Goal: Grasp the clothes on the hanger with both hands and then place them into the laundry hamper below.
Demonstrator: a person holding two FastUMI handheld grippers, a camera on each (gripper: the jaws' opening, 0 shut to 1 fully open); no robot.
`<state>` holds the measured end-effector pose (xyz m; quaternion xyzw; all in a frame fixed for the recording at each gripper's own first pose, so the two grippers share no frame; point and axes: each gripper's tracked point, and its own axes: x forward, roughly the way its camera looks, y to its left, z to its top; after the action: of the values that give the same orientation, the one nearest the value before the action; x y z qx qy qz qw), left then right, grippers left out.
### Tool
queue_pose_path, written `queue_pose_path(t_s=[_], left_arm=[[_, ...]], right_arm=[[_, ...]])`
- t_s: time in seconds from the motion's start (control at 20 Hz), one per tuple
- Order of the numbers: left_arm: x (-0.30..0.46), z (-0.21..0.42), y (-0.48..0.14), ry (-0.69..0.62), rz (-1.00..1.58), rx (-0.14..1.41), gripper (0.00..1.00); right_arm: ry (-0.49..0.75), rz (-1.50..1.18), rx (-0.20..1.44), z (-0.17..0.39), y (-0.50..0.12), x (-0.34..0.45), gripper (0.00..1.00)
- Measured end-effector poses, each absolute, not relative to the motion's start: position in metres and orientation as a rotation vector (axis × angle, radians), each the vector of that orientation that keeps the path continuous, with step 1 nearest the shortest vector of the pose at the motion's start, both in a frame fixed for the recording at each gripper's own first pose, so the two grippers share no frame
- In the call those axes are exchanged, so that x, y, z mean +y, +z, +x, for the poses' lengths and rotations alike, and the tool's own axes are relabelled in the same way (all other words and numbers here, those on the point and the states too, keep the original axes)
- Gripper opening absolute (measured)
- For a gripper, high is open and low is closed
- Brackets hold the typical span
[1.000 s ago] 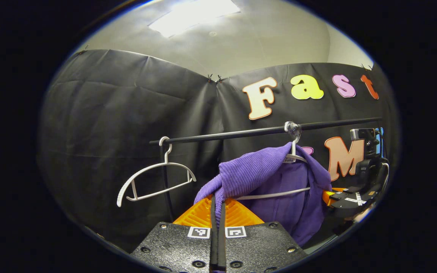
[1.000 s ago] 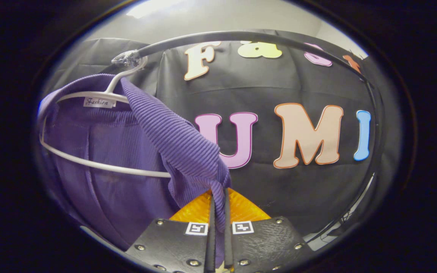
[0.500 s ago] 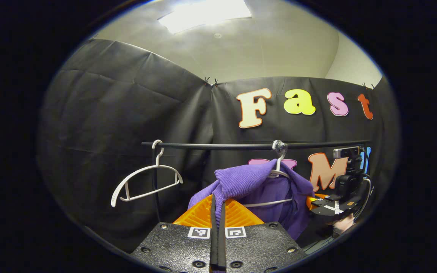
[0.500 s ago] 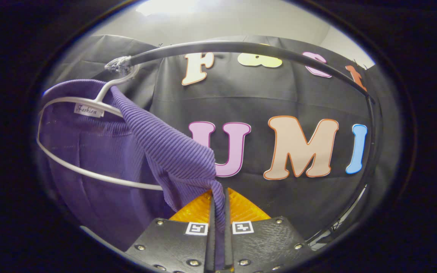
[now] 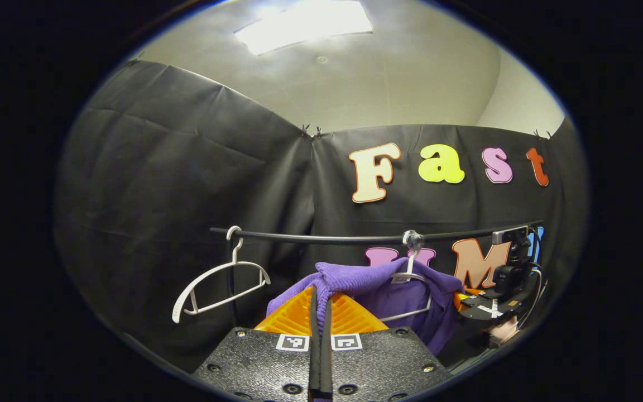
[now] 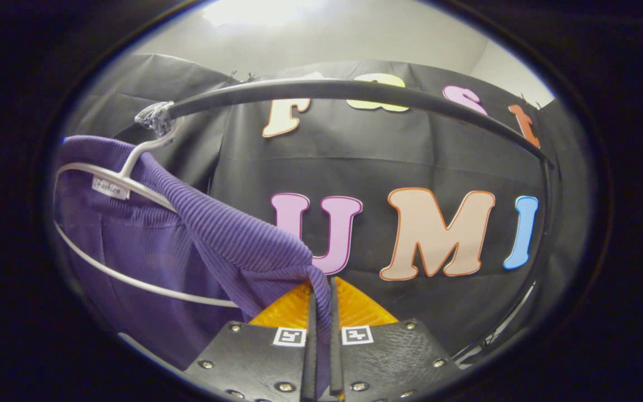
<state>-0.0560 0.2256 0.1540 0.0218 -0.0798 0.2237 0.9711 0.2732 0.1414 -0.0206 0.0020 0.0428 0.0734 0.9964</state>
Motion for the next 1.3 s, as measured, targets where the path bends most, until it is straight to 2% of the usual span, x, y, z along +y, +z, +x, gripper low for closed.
queue_pose_path(t_s=[0.5,0.8,0.85,1.05,1.3], left_arm=[[0.259,-0.066,0.171,0.493,0.088,-0.148,0.0],[0.282,-0.073,0.16,0.542,0.106,-0.116,0.0],[0.286,-0.073,0.157,0.55,0.108,-0.112,0.02],[0.301,-0.069,0.144,0.578,0.135,-0.101,0.0],[0.314,-0.056,0.124,0.57,0.156,-0.086,0.0]], right_arm=[[0.181,0.03,0.028,0.281,0.011,0.154,0.09],[0.203,0.042,0.009,0.284,0.021,0.163,0.09],[0.204,0.042,0.003,0.284,0.023,0.164,0.09],[0.206,0.036,-0.001,0.286,0.026,0.164,0.09],[0.19,0.031,0.002,0.292,0.025,0.161,0.09]])
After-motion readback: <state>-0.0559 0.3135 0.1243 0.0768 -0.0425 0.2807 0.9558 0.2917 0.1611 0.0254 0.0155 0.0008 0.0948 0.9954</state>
